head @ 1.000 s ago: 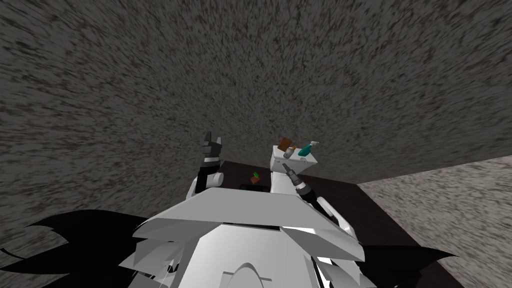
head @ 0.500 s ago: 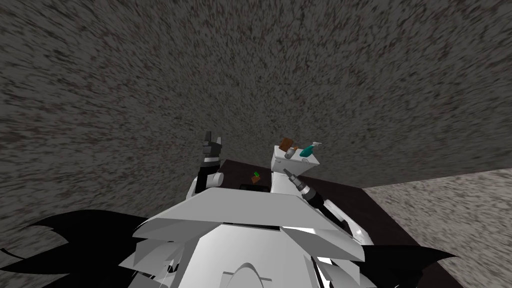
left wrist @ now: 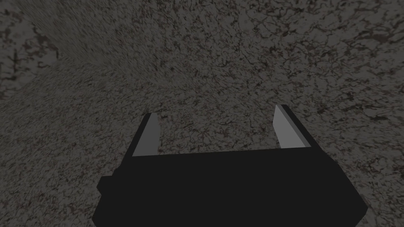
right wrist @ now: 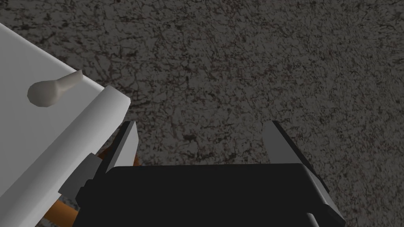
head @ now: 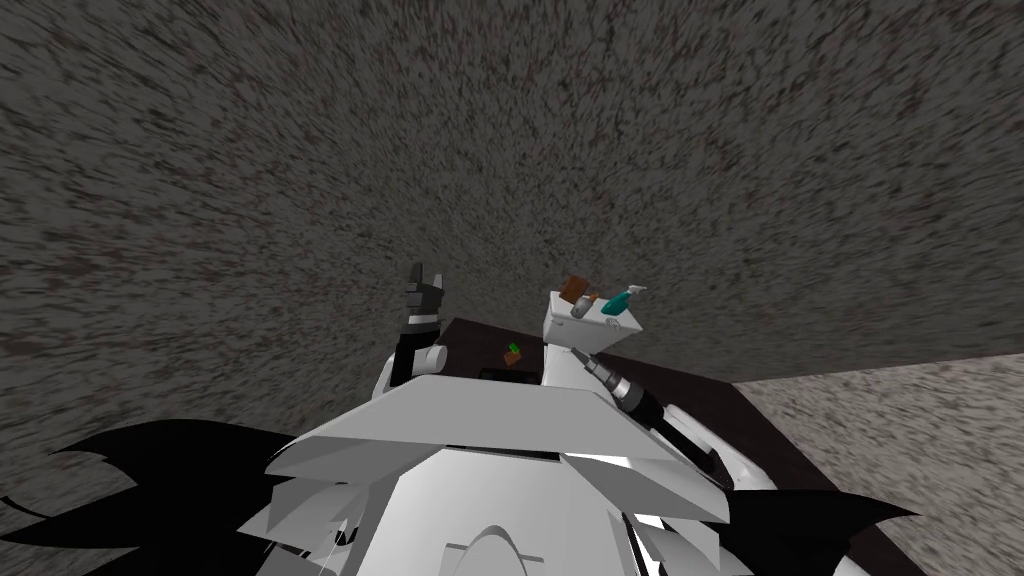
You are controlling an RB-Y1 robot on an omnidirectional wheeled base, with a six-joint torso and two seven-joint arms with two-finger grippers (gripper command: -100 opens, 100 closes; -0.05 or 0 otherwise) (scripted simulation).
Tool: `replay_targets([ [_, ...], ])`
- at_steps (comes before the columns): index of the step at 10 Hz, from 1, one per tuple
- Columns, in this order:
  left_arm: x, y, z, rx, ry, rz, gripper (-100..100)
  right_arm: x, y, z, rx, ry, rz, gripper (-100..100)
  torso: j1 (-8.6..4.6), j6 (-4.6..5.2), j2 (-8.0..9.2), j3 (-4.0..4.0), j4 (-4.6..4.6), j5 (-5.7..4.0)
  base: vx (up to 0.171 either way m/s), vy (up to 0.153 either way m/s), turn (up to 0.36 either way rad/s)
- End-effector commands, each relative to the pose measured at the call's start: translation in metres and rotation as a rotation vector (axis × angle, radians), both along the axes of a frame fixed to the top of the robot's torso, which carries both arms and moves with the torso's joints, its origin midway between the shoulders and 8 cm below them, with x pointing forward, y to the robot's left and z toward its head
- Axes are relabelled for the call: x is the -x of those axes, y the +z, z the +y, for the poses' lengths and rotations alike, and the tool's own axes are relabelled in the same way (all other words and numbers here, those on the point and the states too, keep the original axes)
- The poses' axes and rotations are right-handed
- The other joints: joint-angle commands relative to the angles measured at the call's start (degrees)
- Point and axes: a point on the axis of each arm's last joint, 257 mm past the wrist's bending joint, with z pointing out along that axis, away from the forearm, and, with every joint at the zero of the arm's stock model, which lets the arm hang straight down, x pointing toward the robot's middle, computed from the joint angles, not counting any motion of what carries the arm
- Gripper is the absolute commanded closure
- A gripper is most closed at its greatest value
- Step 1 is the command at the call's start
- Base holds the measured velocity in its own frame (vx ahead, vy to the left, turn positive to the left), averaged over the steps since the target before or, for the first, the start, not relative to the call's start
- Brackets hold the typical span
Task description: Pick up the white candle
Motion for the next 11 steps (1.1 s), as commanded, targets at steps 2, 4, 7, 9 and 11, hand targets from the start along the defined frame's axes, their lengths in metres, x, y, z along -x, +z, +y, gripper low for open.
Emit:
replay_targets([
  [2,0.000,0.000,0.000,0.000,0.000,0.000,0,0.012,-0.014,-0.018,0.073,0.041,0.053,-100,-0.01,0.00,0.02,0.01,0.00,0.00,-0.012,-0.006,0.041],
  [4,0.000,0.000,0.000,0.000,0.000,0.000,0,0.024,-0.025,-0.035,0.138,0.076,0.098,-100,0.01,0.00,-0.03,-0.02,-0.01,0.00,0.009,-0.010,0.076],
  [7,0.000,0.000,0.000,0.000,0.000,0.000,0,0.035,-0.033,-0.054,0.204,0.112,0.141,-100,0.01,0.00,-0.11,-0.07,-0.03,0.00,0.010,-0.007,0.062],
  [9,0.000,0.000,0.000,0.000,0.000,0.000,0,0.045,-0.039,-0.072,0.266,0.145,0.181,-100,0.01,-0.03,-0.27,-0.15,-0.05,0.00,0.051,-0.008,0.087],
  [11,0.000,0.000,0.000,0.000,0.000,0.000,0,0.054,-0.043,-0.092,0.329,0.178,0.219,-100,0.02,-0.02,-0.22,-0.13,-0.05,0.00,0.022,-0.007,0.084],
])
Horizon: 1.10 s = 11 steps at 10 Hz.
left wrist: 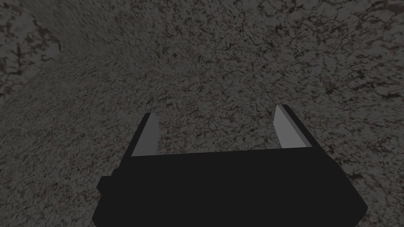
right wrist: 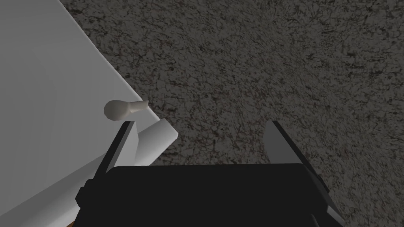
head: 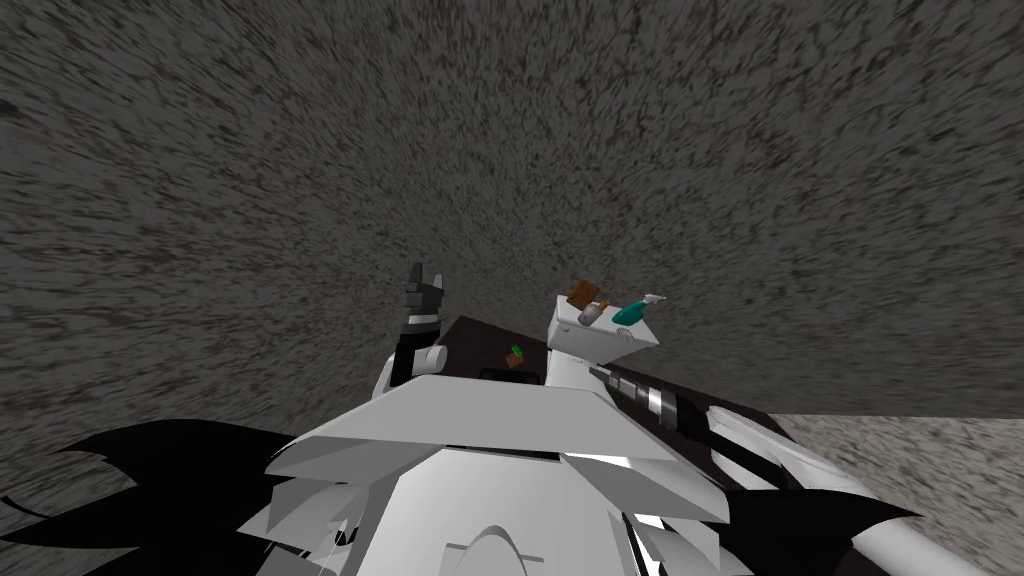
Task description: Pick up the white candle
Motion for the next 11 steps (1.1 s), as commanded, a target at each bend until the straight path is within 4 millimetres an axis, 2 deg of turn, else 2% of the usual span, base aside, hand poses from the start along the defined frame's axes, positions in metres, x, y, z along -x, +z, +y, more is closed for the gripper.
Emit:
replay_targets([
  [1,0.000,0.000,0.000,0.000,0.000,0.000,0,0.012,-0.004,-0.019,0.054,0.027,0.038,-100,0.00,0.00,0.00,0.00,0.00,0.00,0.026,-0.007,0.102],
  [4,0.000,0.000,0.000,0.000,0.000,0.000,0,0.018,-0.001,-0.045,0.140,0.077,0.078,-100,-0.01,-0.06,-0.17,-0.09,-0.03,0.00,0.052,-0.006,0.102],
  [5,0.000,0.000,0.000,0.000,0.000,0.000,0,0.025,-0.002,-0.059,0.181,0.095,0.105,-100,0.02,0.01,-0.14,-0.08,-0.03,0.00,0.072,-0.004,0.146],
  [10,0.000,0.000,0.000,0.000,0.000,0.000,0,0.032,0.009,-0.103,0.318,0.169,0.168,-100,0.05,-0.01,-0.05,-0.03,-0.01,0.01,0.031,-0.002,0.079],
  [11,0.000,0.000,0.000,0.000,0.000,0.000,0,0.035,0.013,-0.117,0.361,0.189,0.190,-100,0.06,0.01,-0.08,-0.04,-0.02,0.00,0.062,0.004,0.147],
])
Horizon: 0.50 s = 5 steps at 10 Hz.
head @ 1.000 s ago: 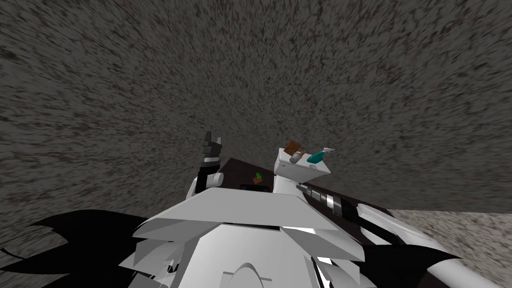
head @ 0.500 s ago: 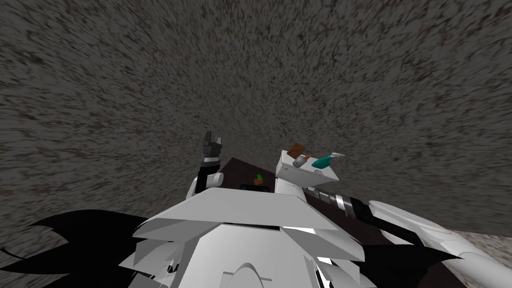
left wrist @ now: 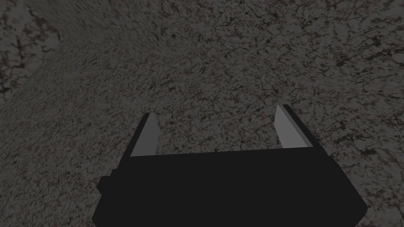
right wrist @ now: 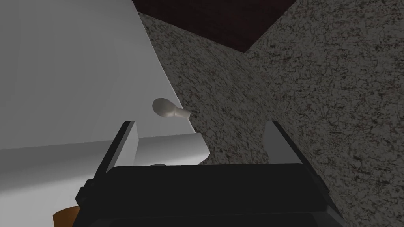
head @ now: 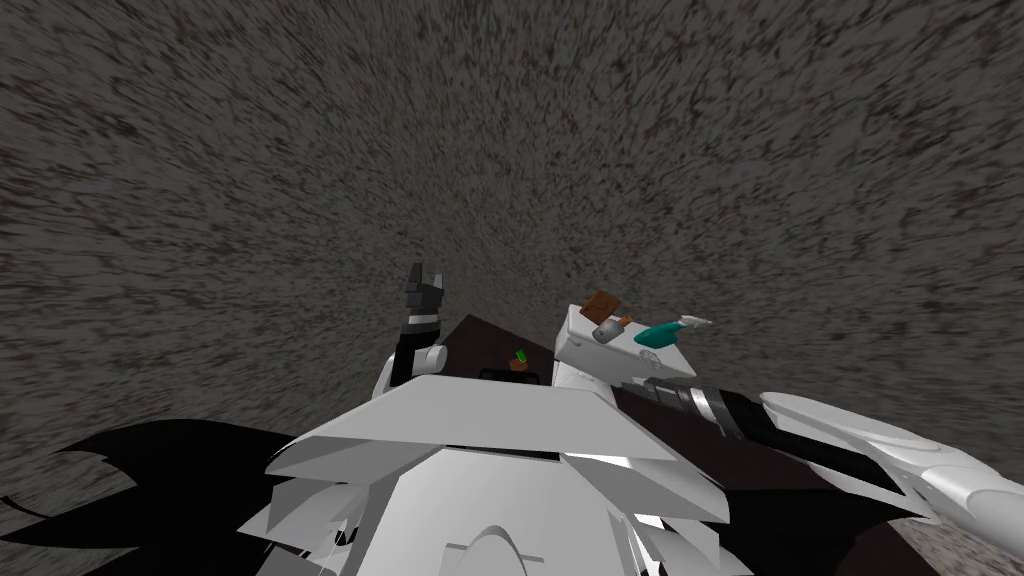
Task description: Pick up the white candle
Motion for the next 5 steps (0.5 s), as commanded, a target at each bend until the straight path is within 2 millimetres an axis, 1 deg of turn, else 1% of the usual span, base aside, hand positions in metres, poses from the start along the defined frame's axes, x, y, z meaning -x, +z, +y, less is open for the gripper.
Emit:
replay_targets([
  [1,0.000,0.000,0.000,0.000,0.000,0.000,0,0.001,0.003,-0.011,0.036,0.020,0.015,-100,0.00,0.00,0.00,0.00,0.00,0.00,0.040,-0.003,0.050],
  [2,0.000,0.000,0.000,0.000,0.000,0.000,0,0.003,0.008,-0.025,0.079,0.040,0.035,-100,-0.01,0.05,0.07,0.03,0.01,-0.02,0.036,0.013,0.067],
  [3,0.000,0.000,0.000,0.000,0.000,0.000,0,0.002,0.010,-0.028,0.089,0.047,0.037,-100,0.04,0.03,0.08,0.04,0.02,0.00,0.041,0.015,0.044],
  [4,0.000,0.000,0.000,0.000,0.000,0.000,0,0.003,0.016,-0.042,0.133,0.068,0.056,-100,0.05,0.05,0.09,0.05,0.02,0.00,0.030,0.006,0.090],
  [5,0.000,0.000,0.000,0.000,0.000,0.000,0,0.003,0.018,-0.043,0.139,0.072,0.058,-100,0.03,0.03,0.11,0.06,0.02,0.00,0.020,0.004,0.057],
])
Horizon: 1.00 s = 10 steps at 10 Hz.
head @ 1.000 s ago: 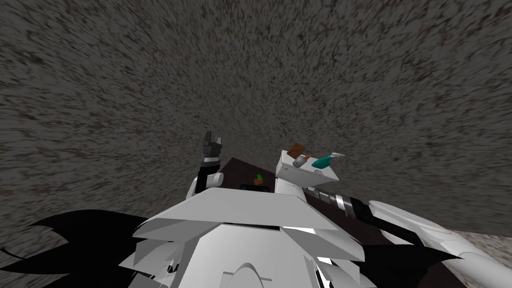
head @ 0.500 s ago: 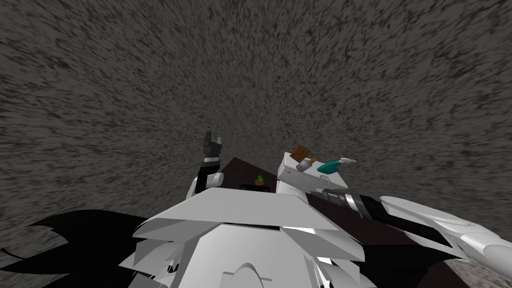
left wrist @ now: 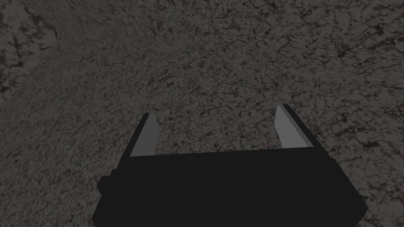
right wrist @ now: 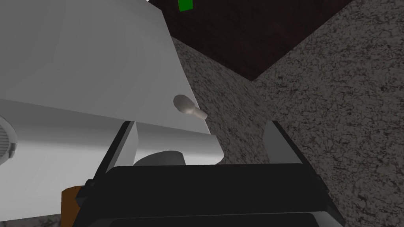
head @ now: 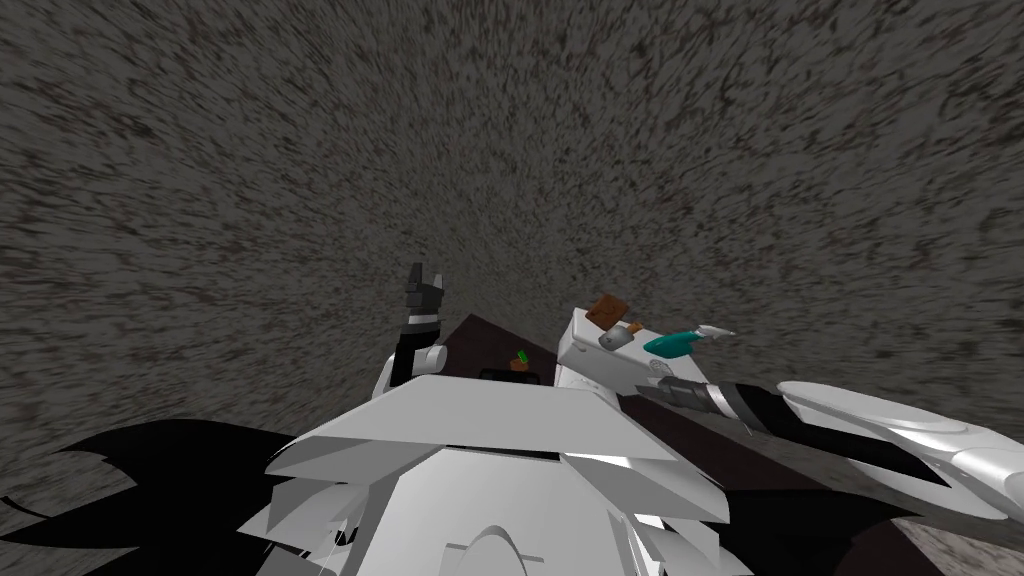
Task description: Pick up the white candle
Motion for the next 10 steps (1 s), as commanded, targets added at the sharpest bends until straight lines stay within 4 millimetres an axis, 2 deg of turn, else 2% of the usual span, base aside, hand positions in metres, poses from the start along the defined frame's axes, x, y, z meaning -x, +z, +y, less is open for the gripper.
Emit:
replay_targets([
  [1,0.000,0.000,0.000,0.000,0.000,0.000,0,0.000,0.009,-0.014,0.051,0.025,0.021,-100,0.00,0.00,0.00,0.00,0.00,0.00,0.037,0.012,0.076],
  [2,0.000,0.000,0.000,0.000,0.000,0.000,0,-0.001,0.010,-0.016,0.056,0.029,0.022,-100,0.02,-0.02,-0.04,-0.02,-0.01,0.01,0.053,0.020,0.057],
  [6,0.000,0.000,0.000,0.000,0.000,0.000,0,-0.008,0.043,-0.058,0.207,0.110,0.075,-100,0.07,-0.02,-0.05,-0.03,-0.01,0.03,0.037,0.022,0.081],
  [10,0.000,0.000,0.000,0.000,0.000,0.000,0,-0.013,0.058,-0.072,0.266,0.147,0.094,-100,0.11,-0.02,-0.10,-0.05,-0.02,0.01,0.042,0.024,0.060],
])
